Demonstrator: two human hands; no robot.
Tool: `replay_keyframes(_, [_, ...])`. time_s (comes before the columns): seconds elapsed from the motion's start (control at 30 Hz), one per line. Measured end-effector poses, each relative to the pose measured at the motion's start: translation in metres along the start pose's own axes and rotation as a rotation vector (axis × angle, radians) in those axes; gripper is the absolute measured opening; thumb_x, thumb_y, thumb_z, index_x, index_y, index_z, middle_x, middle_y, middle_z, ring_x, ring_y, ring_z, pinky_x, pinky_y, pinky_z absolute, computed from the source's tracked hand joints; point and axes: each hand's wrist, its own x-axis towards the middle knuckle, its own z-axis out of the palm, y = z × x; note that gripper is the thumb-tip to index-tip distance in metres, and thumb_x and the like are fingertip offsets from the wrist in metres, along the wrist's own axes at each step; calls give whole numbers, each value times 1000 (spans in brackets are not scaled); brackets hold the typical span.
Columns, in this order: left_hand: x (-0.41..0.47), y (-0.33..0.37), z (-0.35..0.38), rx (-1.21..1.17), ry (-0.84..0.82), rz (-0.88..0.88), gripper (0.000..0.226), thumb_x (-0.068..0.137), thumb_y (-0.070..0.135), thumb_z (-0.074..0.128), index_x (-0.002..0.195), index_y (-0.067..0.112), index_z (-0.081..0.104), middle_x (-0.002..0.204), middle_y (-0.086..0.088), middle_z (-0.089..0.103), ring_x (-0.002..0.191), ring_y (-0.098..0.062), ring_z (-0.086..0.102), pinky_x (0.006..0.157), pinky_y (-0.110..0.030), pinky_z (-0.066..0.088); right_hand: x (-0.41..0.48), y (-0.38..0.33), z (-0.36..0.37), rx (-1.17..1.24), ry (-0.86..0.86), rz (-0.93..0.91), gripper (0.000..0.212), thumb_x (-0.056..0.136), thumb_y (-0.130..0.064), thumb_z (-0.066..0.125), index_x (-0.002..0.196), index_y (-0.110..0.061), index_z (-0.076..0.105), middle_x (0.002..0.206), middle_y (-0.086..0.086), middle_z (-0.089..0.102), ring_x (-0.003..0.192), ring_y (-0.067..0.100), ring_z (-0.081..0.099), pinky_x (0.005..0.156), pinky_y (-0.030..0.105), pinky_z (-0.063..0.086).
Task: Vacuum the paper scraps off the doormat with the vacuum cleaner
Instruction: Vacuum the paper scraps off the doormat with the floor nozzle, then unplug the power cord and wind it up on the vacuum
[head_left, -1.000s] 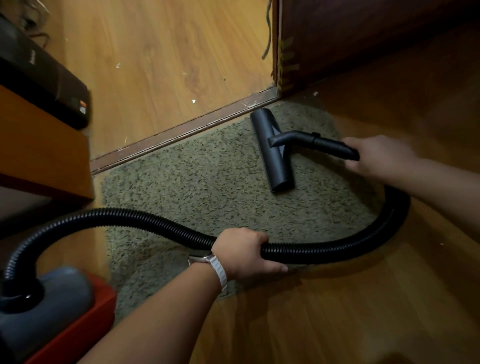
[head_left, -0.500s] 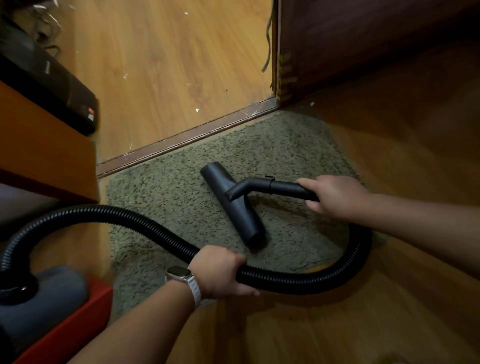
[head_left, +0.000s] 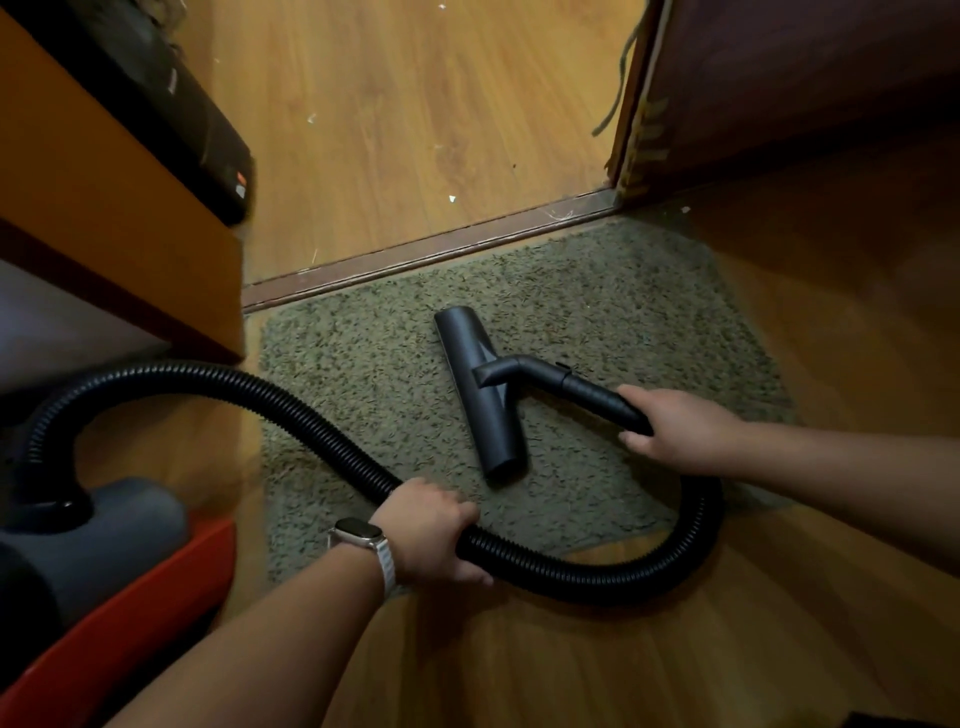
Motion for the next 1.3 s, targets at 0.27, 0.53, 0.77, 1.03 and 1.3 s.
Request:
replay_keyframes(0.27, [-7, 3, -10, -36, -87, 17, 56, 84, 71, 53, 112, 21, 55, 110, -1, 62, 103, -25, 59, 88, -37, 44, -8, 8, 6, -72, -152, 54, 62, 93, -45, 59, 147, -21, 37, 129, 5, 56, 113, 23, 58, 94, 37, 50])
replay_keyframes(0.53, [-58, -63, -95, -95, 79, -86, 66, 85, 72, 51, 133, 28, 49, 124, 5, 58, 111, -19, 56, 91, -34, 49, -11, -55, -71, -365, -12, -264, 57, 97, -50, 49, 148, -29, 36, 139, -2, 46, 119, 18, 52, 90, 34, 52])
replay_keyframes(0.77, [-167, -152, -158, -94, 330, -277, 75, 76, 84, 38, 128, 32, 54, 121, 9, 59, 107, -15, 56, 86, -36, 51, 5, -185, -129, -374, 196, -550, 56, 96, -51, 51, 146, -27, 43, 146, -3, 44, 128, 18, 48, 103, 37, 46])
replay_keyframes(1.03, [-296, -166, -97, -146, 536, -406, 60, 90, 59, 44, 127, 17, 65, 136, -5, 62, 122, -24, 59, 100, -38, 49, -4, -328, -140, -396, 320, -841, 55, 95, -54, 50, 143, -27, 49, 146, -4, 47, 130, 17, 47, 104, 33, 43])
replay_keyframes(1.3, [-424, -166, -2, -316, 577, -747, 66, 92, 63, 38, 139, 21, 56, 144, 3, 53, 132, -14, 46, 107, -27, 33, -12, -457, -103, -439, 282, -1068, 51, 93, -50, 55, 137, -23, 57, 140, 1, 54, 128, 22, 51, 103, 35, 44])
